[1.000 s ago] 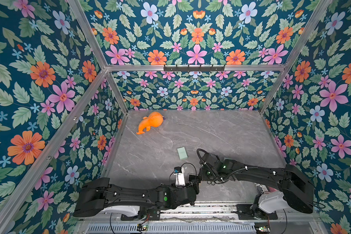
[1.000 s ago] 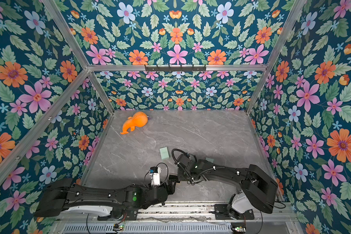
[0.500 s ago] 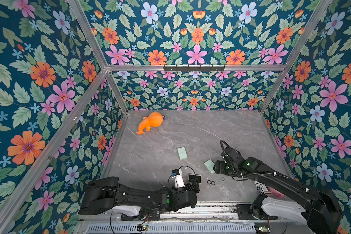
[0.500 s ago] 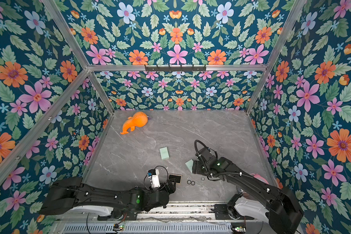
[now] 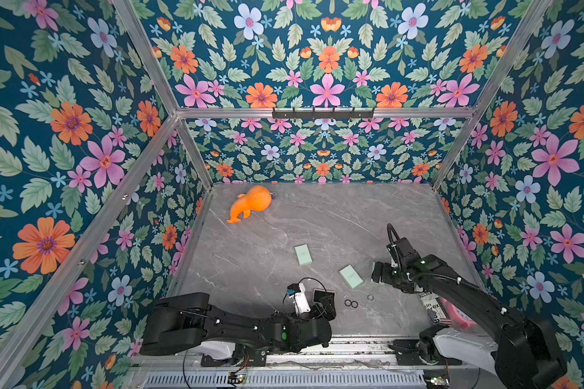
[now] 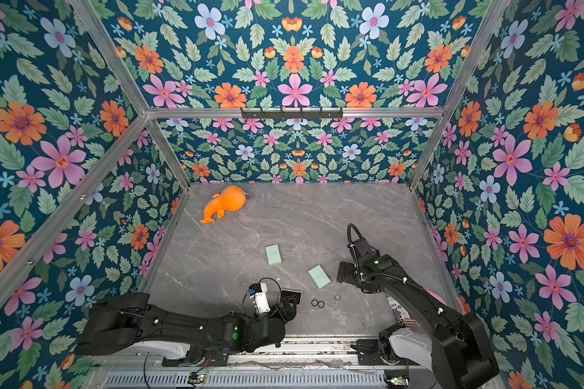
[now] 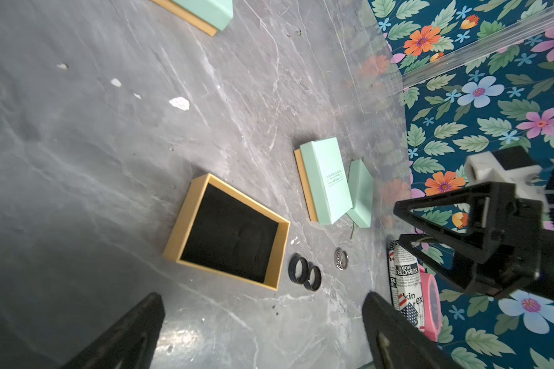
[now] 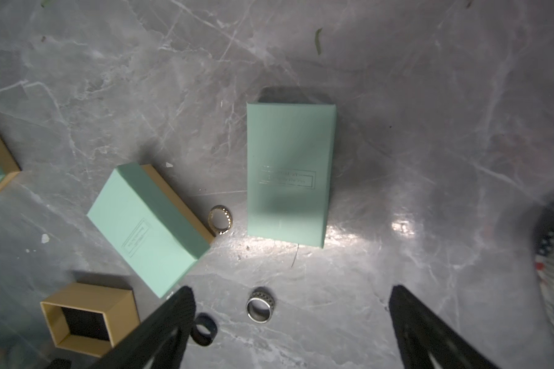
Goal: Take the rings out of the lift-off lid box
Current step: Pick up the lid from the center of the board.
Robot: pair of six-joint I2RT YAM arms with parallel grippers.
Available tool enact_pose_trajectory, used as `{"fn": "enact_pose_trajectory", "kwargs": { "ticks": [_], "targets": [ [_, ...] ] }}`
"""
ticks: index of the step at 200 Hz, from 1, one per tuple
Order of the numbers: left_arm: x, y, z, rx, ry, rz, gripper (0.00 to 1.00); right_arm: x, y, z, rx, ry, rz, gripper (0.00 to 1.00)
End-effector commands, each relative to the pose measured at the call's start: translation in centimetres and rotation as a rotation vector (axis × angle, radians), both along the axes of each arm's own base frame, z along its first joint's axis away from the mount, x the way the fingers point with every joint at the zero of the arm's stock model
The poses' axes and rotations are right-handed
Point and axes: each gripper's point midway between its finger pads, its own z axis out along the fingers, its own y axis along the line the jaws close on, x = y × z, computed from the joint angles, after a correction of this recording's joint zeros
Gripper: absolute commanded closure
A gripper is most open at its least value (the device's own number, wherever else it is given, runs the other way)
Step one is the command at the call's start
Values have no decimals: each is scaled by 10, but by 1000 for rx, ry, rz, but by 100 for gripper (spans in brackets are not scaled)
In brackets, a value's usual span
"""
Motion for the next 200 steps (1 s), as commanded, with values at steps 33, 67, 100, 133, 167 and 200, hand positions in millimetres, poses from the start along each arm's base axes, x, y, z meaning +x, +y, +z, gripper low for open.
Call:
{"fn": "enact_pose_trajectory", "kwargs": {
  "ticks": [33,67,100,133,167,200],
  "targets": [
    [4,1,1,-14,-11,37,1,20,-7,-9,-85,17,10,12],
    [6,5,-1,-14,-13,51,1,27,-6,-16,-109,40,17,16],
    [8,2,0,-28,-19,54,1,32,-5,-22,-122,56,19,20],
    [11,0,-4,-22,-15,57,1,35,-3,-30,-128,78,24,25],
    [14,-2,-5,-31,-15,61,1,37,-1,-33,-127,88,29,33],
    [20,-8,-5,-30,-9,58,1,37,-1,-37,-128,101,32,37]
  ]
}}
